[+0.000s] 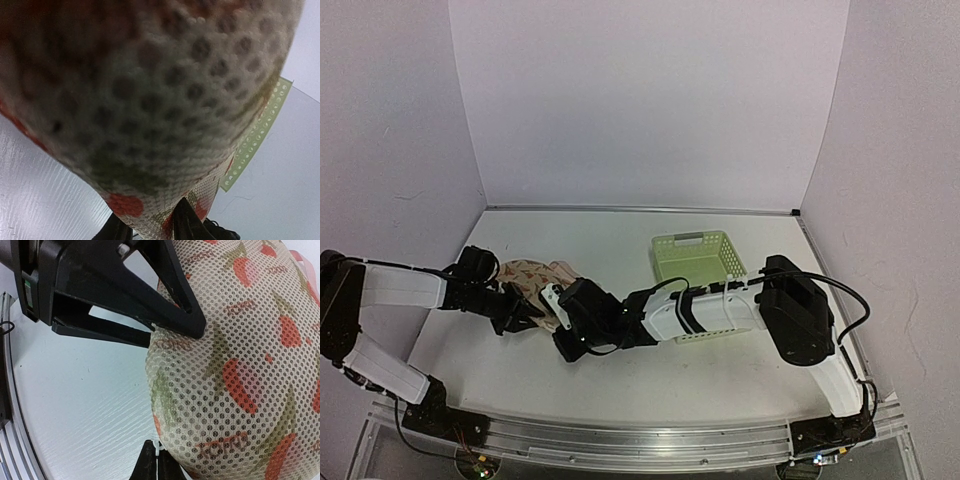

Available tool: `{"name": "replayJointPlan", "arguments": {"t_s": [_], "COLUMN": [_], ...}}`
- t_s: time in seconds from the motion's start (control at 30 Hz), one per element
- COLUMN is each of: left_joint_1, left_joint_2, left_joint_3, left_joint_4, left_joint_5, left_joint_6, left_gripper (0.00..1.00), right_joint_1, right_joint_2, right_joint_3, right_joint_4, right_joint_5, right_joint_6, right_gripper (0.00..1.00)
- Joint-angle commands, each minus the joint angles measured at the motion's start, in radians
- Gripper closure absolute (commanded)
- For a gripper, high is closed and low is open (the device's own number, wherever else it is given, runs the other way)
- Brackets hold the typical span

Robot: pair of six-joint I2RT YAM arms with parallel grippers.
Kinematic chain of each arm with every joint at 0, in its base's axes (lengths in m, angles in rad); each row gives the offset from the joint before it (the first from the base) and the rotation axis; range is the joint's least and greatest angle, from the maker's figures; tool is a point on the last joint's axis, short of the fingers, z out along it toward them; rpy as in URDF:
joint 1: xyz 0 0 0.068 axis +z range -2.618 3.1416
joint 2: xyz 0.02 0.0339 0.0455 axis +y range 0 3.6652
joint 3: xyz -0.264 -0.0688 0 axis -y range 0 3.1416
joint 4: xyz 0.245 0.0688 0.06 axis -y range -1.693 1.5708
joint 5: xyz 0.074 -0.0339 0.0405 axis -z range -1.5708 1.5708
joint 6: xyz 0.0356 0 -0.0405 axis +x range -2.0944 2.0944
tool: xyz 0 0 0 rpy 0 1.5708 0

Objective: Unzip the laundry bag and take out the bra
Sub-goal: Hold the laundry bag at the center of the board, then unzip the zipper of the laundry bag.

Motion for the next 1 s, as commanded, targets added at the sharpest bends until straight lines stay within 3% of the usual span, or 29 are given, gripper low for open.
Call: {"name": "replayJointPlan", "arguments": {"t_s": [0.0,0.1,0.13,0.5,0.97], "left_joint_1": [-0.005,-0.004,-0.004,-0.005,-0.004], "left_joint_2": [0.018,0.028,0.029,0.054,0.118], "left_joint_3": [0.006,0.009,0.011,0.063,0.140], "left_joint_4": [0.053,0.055,0.056,0.032,-0.077], "left_joint_5": [0.024,0.027,0.029,0.054,0.153], "left_joint_6": [0.011,0.018,0.019,0.088,0.344], "left_gripper": [0.80,0.99,1.00,1.00,1.00], "right_joint_1": [-0.002,-0.002,-0.002,-0.001,-0.002], "right_joint_2": [-0.006,-0.009,-0.010,-0.092,-0.244], "right_joint_3": [0.036,0.032,0.028,-0.119,-0.352], "right_joint_4": [0.028,0.028,0.028,0.026,0.027], "right_joint_5": [-0.001,-0.001,-0.003,-0.039,-0.012], "right_joint_6": [-0.001,-0.004,-0.005,-0.021,-0.101], "right_gripper": [1.00,1.00,1.00,1.00,1.00]}}
